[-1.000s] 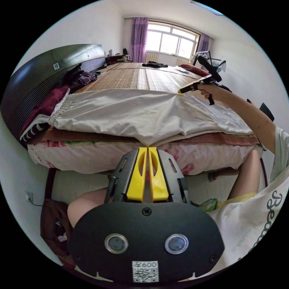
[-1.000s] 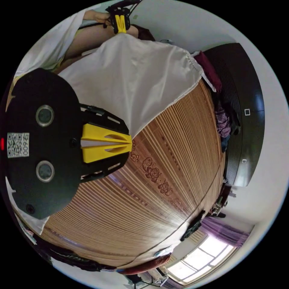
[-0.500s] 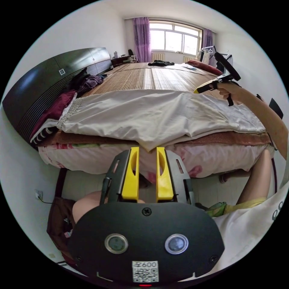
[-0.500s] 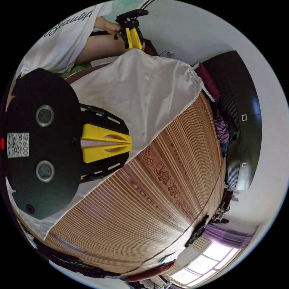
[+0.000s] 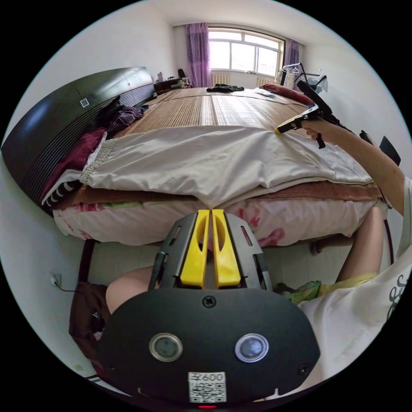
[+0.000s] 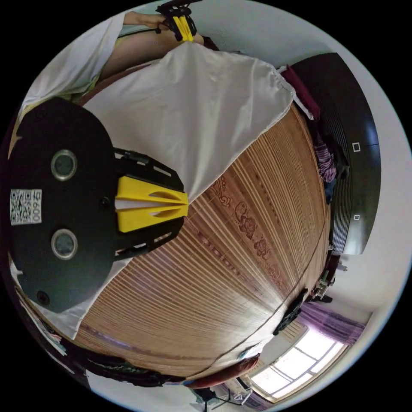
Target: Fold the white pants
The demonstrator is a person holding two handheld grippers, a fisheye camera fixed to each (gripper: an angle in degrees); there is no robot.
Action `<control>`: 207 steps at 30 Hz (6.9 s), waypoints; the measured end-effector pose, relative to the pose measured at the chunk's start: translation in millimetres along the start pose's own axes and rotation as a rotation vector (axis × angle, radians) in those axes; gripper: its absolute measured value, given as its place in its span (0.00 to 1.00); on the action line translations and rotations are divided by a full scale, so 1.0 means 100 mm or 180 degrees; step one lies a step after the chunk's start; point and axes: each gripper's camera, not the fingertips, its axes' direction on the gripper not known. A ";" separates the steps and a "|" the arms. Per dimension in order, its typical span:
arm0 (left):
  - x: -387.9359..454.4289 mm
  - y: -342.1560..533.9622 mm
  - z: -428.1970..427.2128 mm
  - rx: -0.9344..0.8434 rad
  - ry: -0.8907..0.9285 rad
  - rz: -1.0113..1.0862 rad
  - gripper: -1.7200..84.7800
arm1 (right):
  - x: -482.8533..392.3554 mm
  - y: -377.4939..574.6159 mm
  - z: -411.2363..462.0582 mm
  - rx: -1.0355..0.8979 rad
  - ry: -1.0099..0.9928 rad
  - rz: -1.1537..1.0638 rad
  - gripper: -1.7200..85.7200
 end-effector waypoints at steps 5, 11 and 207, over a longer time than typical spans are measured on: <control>0.18 -0.15 -0.07 -0.0105 0.0009 -0.0071 0.04 | 0.00 0.06 -0.06 0.0007 0.0603 0.0125 0.01; 0.37 -0.43 -0.26 -0.0216 -0.0100 -0.0186 0.03 | 0.12 0.34 -0.15 -0.0125 0.1123 0.0291 0.01; -3.45 -0.36 0.44 0.0325 0.0301 0.0472 0.05 | -4.72 6.09 0.55 0.1385 0.0867 -0.0853 0.01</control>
